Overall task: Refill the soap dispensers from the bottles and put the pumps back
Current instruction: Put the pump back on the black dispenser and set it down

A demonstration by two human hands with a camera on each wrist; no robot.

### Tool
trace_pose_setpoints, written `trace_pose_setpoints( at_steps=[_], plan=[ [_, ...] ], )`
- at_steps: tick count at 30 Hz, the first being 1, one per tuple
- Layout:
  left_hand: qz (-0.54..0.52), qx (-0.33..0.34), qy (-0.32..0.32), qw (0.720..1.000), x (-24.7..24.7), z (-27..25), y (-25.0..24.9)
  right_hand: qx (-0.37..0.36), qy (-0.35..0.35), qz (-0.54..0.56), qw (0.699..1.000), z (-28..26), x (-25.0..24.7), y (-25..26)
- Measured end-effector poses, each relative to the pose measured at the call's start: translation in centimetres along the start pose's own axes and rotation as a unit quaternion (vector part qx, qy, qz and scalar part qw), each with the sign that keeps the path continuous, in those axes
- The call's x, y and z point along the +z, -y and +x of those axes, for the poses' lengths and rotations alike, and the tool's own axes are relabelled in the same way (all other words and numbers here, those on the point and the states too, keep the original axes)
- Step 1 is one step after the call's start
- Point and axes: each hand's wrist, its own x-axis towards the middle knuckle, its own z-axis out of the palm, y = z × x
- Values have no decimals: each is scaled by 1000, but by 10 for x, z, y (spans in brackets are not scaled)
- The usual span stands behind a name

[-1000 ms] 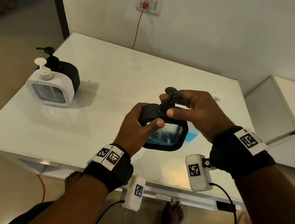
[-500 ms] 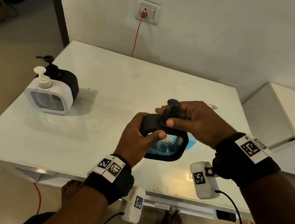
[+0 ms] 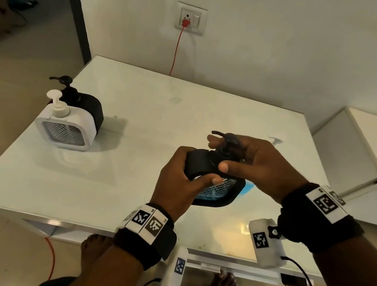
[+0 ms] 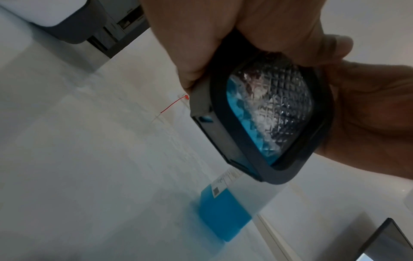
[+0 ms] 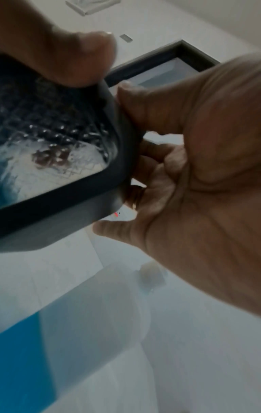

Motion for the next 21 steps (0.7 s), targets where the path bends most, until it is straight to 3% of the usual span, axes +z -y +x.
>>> trace_pose_setpoints(
  at_steps=[4, 12, 16, 21],
  plan=[
    [-6, -2, 6, 1000, 2, -1, 0, -10, 3, -43, 999, -1, -3, 0],
    [-24, 6, -46, 999, 4, -4, -1, -22, -109, -89, 990, 6, 17, 10],
    [-18, 14, -52, 998, 2, -2, -1, -4, -124, -102, 987, 7, 21, 15],
    [-23, 14, -88, 996, 6, -3, 0, -10, -206, -149, 967, 3, 40, 22]
  ],
)
